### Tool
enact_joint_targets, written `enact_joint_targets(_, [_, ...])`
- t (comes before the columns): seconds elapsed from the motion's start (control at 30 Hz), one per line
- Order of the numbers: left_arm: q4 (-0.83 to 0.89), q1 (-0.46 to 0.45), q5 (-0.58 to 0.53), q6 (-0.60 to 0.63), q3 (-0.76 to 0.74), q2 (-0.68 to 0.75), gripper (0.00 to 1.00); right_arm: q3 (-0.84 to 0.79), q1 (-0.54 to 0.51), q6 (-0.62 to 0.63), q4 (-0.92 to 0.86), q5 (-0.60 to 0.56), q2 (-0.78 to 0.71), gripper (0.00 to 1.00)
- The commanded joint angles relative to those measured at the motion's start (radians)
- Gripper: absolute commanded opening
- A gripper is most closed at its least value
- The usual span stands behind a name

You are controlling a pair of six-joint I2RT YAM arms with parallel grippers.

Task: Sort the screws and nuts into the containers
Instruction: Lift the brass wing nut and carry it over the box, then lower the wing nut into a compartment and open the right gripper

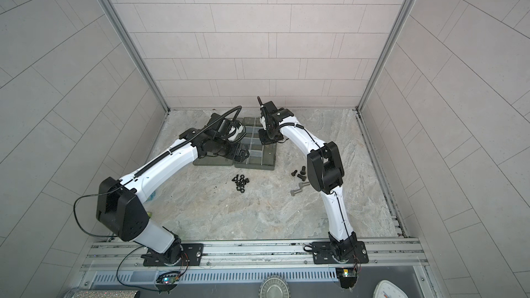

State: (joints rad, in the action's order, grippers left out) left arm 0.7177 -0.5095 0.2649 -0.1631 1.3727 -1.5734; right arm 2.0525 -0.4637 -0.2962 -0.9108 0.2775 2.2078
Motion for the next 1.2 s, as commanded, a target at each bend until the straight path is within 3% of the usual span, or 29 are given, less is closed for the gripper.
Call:
enact_joint_targets(0.0, [0.026, 0.009, -0.007, 0.004, -0.013, 0.039, 1.0, 0.095, 0.003, 0.006, -0.026, 0.017, 0.052, 0.0])
enact_joint_targets(0.23, [0.026, 0.009, 0.031, -0.012, -0.017, 0.054, 1.0, 0.247, 0.016, 0.019, 0.007, 0.021, 0.166, 0.0])
enact_joint_targets(0.53, [0.023, 0.011, 0.002, -0.002, -0.023, 0.068, 1.0, 0.267, 0.038, -0.008, 0.159, 0.052, 0.248, 0.0])
enact_joint_targets(0.67, [0.019, 0.014, -0.001, -0.001, -0.017, 0.063, 1.0, 0.304, 0.045, -0.025, 0.163, 0.091, 0.282, 0.15])
enact_joint_targets(0.77, [0.012, 0.016, -0.001, -0.001, -0.014, 0.057, 1.0, 0.304, 0.048, -0.017, 0.166, 0.096, 0.277, 0.23])
enact_joint_targets(0.97, [0.01, 0.017, 0.0, 0.003, 0.013, 0.027, 1.0, 0.296, 0.052, 0.01, 0.159, 0.101, 0.193, 0.3])
enact_joint_targets(1.17, [0.043, 0.016, 0.015, 0.013, 0.068, -0.015, 1.0, 0.229, 0.058, 0.049, 0.045, 0.046, 0.03, 0.3])
